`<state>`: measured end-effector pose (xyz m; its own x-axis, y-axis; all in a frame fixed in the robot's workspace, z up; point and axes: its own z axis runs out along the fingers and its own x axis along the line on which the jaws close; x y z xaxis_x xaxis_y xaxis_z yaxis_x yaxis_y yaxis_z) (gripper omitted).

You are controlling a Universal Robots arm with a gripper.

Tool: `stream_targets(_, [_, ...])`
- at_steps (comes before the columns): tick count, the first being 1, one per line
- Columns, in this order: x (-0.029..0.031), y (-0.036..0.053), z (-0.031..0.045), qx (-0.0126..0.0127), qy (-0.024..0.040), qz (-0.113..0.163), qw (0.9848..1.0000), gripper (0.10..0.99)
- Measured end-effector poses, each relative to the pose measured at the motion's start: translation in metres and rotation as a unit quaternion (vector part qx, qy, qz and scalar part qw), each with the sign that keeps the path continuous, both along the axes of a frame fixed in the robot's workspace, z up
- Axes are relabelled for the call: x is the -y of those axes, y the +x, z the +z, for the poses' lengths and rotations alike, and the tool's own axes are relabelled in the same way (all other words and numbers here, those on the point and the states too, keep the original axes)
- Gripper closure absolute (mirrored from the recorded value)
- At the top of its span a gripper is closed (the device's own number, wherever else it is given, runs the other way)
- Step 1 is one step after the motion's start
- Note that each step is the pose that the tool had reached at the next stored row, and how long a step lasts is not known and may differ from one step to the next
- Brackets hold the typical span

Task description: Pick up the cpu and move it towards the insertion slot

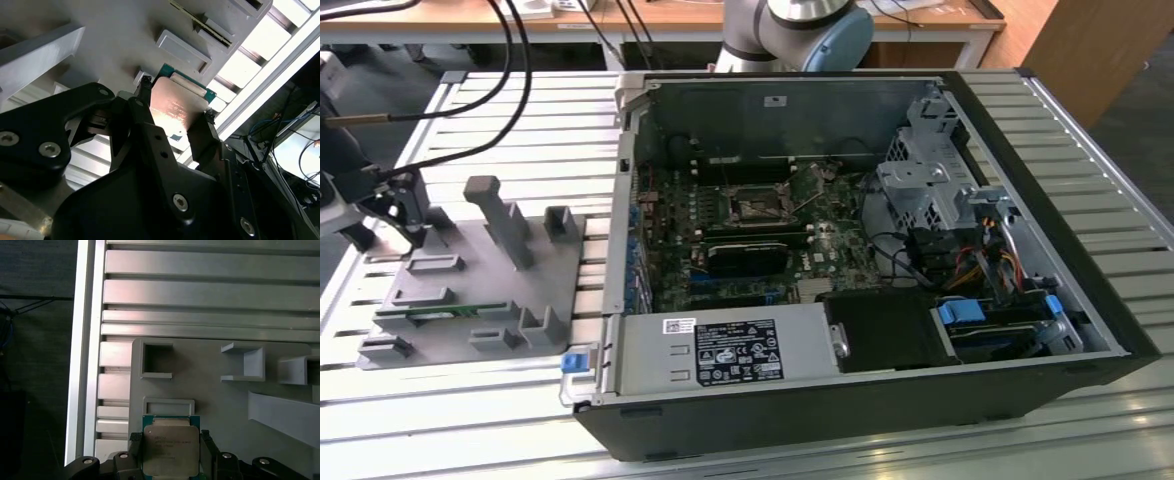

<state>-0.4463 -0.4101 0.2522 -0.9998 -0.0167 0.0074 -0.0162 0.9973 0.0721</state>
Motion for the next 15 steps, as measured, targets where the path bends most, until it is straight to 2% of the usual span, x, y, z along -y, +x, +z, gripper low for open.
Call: stream_targets(15, [-0.0003,0.0000,0.0084,0.0001,0.0001,0.000,1.0000,0.545])
